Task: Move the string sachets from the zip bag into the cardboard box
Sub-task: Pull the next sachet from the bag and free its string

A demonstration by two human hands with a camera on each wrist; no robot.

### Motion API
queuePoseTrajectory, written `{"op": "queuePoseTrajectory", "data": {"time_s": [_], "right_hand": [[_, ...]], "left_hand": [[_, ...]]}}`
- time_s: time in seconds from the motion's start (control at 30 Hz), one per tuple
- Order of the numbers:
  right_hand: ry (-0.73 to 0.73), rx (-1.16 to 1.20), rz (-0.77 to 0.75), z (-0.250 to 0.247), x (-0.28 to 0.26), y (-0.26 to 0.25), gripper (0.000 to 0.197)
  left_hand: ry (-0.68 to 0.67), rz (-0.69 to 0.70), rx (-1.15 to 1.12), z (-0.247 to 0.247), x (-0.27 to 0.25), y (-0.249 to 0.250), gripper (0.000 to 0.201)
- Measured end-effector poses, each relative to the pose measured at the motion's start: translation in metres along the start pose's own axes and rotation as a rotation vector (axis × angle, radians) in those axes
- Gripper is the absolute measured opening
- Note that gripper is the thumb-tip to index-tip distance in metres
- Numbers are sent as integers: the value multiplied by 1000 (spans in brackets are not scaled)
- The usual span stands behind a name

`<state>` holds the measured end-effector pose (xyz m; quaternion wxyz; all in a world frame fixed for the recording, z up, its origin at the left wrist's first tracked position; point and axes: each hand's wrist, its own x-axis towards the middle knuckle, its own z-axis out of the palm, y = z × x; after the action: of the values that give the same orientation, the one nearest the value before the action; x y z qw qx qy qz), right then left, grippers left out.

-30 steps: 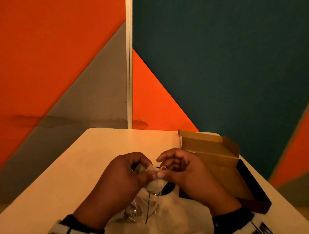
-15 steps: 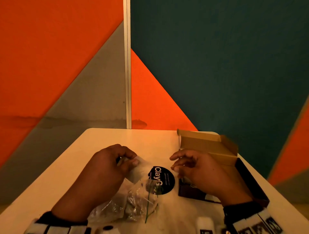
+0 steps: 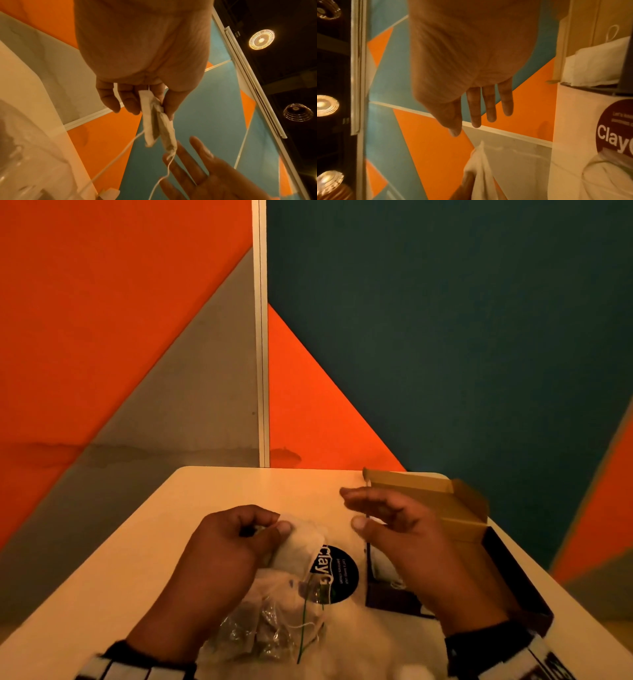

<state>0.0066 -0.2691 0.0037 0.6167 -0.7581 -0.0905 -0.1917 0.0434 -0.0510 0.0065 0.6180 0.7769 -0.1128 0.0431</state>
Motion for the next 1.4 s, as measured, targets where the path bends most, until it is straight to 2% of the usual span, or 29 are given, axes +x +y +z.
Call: {"op": "queuePoseTrajectory", "data": {"time_s": [0.13,0.3,0.5,0.67,0.73,0.8,0.93,1.13,1.2,1.27,1.33,1.4], "right_hand": [[-94,-292,11,19,-6,-4,30],[-18,-286,39,23,-5,-3,16],[-15,-208,39,7,-2,-6,20],[81,-96,65,0,3,2,19],[86,-49,102,1,4,4,16],[58,3,144,2,4,4,13],[-41,30,188,9,0,2,13],[-182,-16,244,15,-2,-3,14],[-188,-55,217,12,-1,-3,16],[-113,-89,144,5,0,-2,15],[-44,-9,56,-1,-1,-5,10],[-90,89,-2,-1,-4,-11,12]], "left_hand": [[-46,-48,-8,7,-2,2,7],[-69,19,127,10,-5,4,11],[-108,58,213,5,-4,2,10],[-185,88,24,1,-5,4,6],[-152,87,-137,3,-7,5,14],[-83,79,-273,7,-7,6,22],[35,38,-427,17,-3,-1,23],[78,12,-441,23,0,-4,13],[78,7,-447,22,-1,-4,17],[76,0,-453,21,-1,-4,21],[67,-8,-454,22,0,-4,23],[60,-23,-456,24,-1,-3,19]]}}
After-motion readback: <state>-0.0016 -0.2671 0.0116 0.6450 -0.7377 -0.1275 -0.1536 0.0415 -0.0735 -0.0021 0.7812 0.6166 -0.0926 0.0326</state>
